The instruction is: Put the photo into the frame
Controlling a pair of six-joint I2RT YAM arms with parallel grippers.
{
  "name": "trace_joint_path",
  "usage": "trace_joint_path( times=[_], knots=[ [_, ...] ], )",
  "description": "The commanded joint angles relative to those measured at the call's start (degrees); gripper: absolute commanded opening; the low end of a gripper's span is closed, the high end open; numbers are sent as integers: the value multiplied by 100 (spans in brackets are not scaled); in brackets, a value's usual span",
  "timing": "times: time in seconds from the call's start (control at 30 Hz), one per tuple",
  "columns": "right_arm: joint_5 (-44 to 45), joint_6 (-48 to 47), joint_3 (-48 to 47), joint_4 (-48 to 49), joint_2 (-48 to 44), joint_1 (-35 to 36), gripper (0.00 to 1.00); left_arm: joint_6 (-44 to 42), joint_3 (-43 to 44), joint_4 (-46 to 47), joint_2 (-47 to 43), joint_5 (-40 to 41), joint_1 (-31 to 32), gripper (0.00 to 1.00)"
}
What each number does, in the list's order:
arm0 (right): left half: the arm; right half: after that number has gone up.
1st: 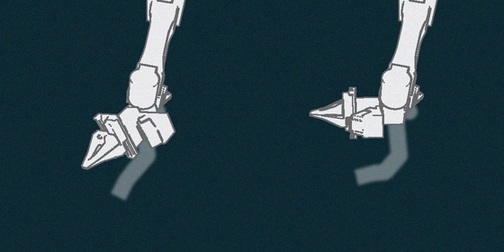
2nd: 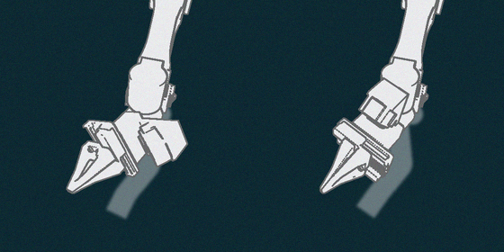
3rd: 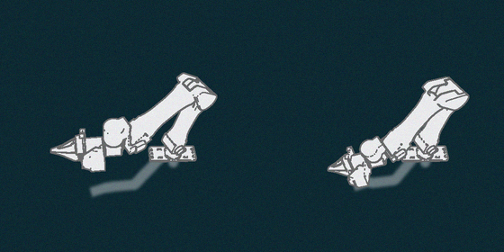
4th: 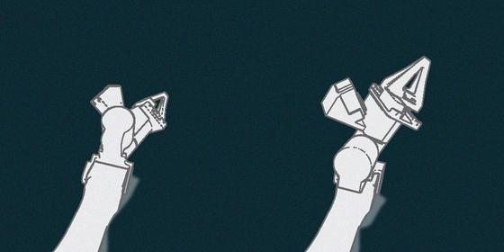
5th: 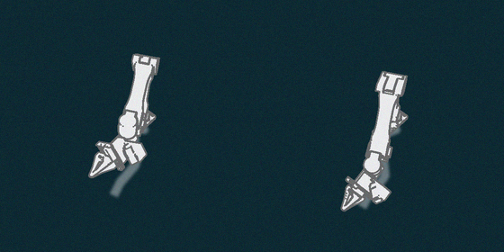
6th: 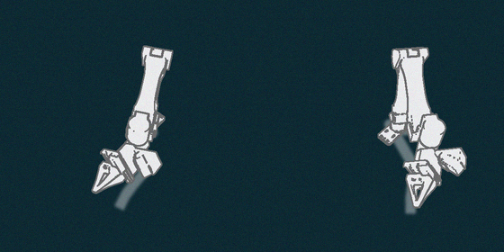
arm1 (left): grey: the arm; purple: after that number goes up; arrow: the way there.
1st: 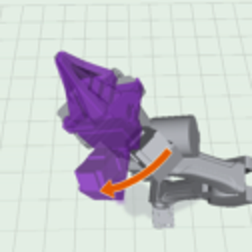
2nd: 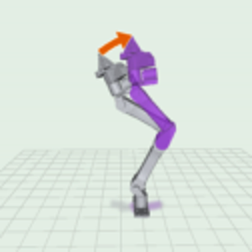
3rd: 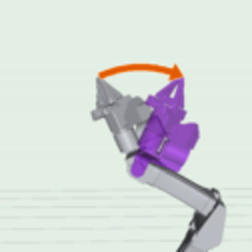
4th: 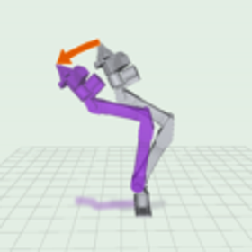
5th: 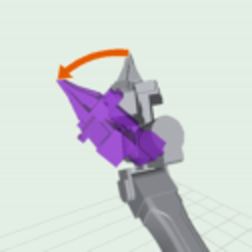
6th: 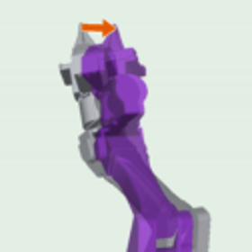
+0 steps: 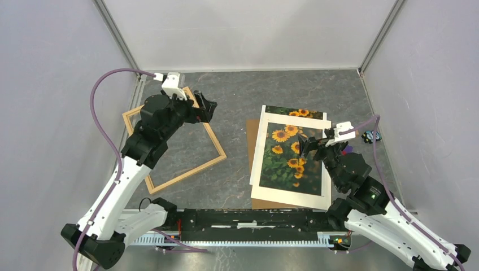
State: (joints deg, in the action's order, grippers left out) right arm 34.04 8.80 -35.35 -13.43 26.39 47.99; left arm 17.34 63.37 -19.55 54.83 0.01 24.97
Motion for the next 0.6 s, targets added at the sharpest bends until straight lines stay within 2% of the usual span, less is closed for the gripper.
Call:
trace_joint_path(
  times=[0.0, 0.1, 0.27, 0.43, 0.57],
  knots=[
    [-115, 224, 107, 91, -97, -9, 98, 166, 140, 295, 115, -106, -1, 100],
    [-117, 305, 125, 19, -84, -6, 98, 114, 180, 202, 341, -19, 38, 100],
    [-238, 551, 99, -237, 5, -10, 98, 248, 635, -662, 930, 847, 283, 100],
    [-364, 709, 150, -463, 70, -9, 98, 1153, 479, -1532, 1331, 1455, 270, 100],
    [-415, 826, 181, -608, 17, -9, 98, 2281, 333, -2027, 1794, 2149, 242, 100]
  ],
)
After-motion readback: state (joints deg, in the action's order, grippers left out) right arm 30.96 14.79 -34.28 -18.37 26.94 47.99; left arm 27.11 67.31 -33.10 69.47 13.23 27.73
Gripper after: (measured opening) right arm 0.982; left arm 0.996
